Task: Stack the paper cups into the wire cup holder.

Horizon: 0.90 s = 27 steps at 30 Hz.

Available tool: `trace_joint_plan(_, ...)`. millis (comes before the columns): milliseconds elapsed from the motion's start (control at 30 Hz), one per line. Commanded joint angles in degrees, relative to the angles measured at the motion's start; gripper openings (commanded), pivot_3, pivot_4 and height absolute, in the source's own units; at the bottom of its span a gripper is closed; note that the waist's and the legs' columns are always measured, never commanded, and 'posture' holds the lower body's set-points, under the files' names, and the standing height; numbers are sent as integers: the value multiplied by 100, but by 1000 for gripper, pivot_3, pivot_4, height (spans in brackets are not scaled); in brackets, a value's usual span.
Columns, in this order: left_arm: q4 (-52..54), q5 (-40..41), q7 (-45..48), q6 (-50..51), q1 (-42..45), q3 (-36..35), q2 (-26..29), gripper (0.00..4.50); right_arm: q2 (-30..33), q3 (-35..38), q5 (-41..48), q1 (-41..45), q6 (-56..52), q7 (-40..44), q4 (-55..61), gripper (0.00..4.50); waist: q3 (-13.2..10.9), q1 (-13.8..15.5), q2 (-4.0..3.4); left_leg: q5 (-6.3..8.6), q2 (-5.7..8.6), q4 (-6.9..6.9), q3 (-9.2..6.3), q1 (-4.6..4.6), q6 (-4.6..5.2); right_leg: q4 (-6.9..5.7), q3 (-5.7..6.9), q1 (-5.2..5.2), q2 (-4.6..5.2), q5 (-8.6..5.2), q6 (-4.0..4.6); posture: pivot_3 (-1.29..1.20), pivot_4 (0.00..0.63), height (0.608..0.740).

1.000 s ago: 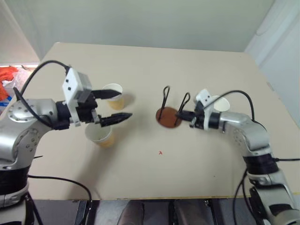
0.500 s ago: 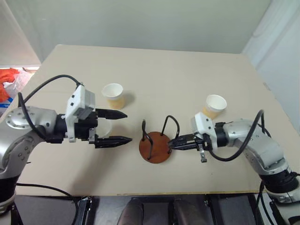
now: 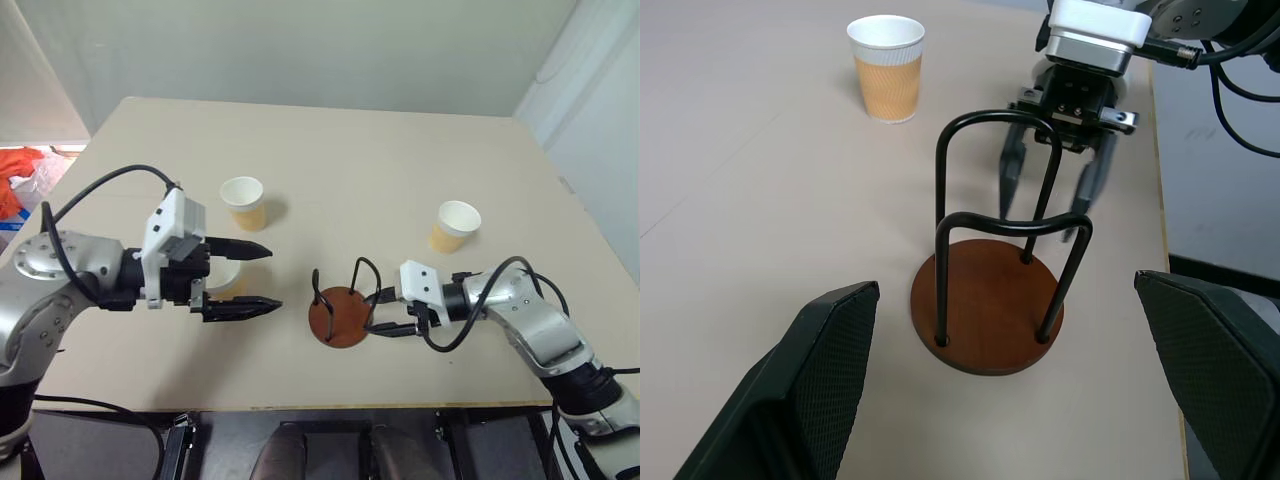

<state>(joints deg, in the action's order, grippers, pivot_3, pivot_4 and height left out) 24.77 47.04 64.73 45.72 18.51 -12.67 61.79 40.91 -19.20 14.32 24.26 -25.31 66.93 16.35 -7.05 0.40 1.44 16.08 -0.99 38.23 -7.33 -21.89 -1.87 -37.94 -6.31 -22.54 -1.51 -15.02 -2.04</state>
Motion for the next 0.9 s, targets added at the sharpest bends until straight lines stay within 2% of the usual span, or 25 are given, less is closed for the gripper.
trace_joint_plan(33, -8, -73, 34, -147, 150, -68, 59, 4500, 644, 426, 244, -63, 241, 646, 241, 3989, 0, 18, 0, -2, 0, 1, 0, -1, -4, 1, 0, 1, 0, 0, 0, 0, 150, 740)
trace_joint_plan(67, -75, -134, -18, -211, 214, -81, 35, 4500, 913, 651, 308, -46, 308, 812, 194, 4355, 0, 30, -1, -3, 2, 0, 0, -4, -6, 3, 0, 0, 0, 0, 0, 0, 150, 740)
trace_joint_plan(100, -169, -236, -124, -317, 319, -87, -25, 4500, 1189, 905, 291, 32, 392, 869, 52, 4435, -2, 46, -2, -9, 3, 0, 0, -5, -16, 4, -1, 0, 1, 0, 0, 0, 150, 740)
trace_joint_plan(200, -409, -496, -441, -585, 657, -34, -277, 4500, 1822, 1557, 287, 551, 586, 972, -593, 4435, -3, 51, -5, -21, 6, 0, 1, -6, -37, 4, -7, -1, 4, 0, 1, 0, 150, 740)
trace_joint_plan(333, -473, -633, -573, -624, 1001, 239, -541, 4500, 2191, 1529, -189, 1717, 1036, 1100, -1649, 4435, -3, 15, -4, -5, 3, -10, 2, -1, -4, -2, -9, -7, 2, 8, 9, 0, 150, 740)
trace_joint_plan(433, -466, -669, -491, -617, 1085, 419, -612, 4500, 1932, 1045, -755, 2491, 1427, 1121, -2501, 4435, -3, -21, -4, -7, -6, -17, 2, 2, -3, -2, -8, -11, -9, 11, 12, 0, 150, 740)
trace_joint_plan(600, -424, -507, -433, -503, 1225, 482, -668, 4500, 1272, 377, -1533, 3084, 2155, 1185, -3820, 4435, -4, -28, -7, -6, -17, -18, -1, -4, -1, 1, -6, -19, -17, 12, 13, 0, 150, 740)
trace_joint_plan(667, -360, -429, -410, -461, 1261, 435, -625, 4500, 1081, 235, -1767, 3259, 2412, 1156, -4326, 4435, -10, -11, -16, -10, -16, -18, 0, -16, -9, 0, -7, -31, -17, 13, 11, 0, 150, 740)
trace_joint_plan(733, -291, -410, -405, -442, 1256, 392, -564, 4500, 961, 157, -1927, 3388, 2635, 1138, -4702, 4435, -16, 27, -26, -37, -15, -18, 0, -23, -56, 1, -8, -34, -16, 13, 10, 0, 150, 740)
trace_joint_plan(867, -121, -329, -456, -377, 1121, 229, -443, 4500, 724, 58, -2164, 3538, 2942, 1113, -5287, 4435, -17, 43, -27, -38, -16, -22, 0, -40, -57, 7, -7, -47, -16, 13, 10, 0, 150, 740)
trace_joint_plan(900, -94, -322, -481, -364, 1088, 207, -435, 4500, 689, 39, -2242, 3558, 3022, 1088, -5407, 4268, -17, 44, -27, -37, -16, -22, 0, -40, -57, 10, -7, -47, -16, 13, 10, 0, 150, 740)
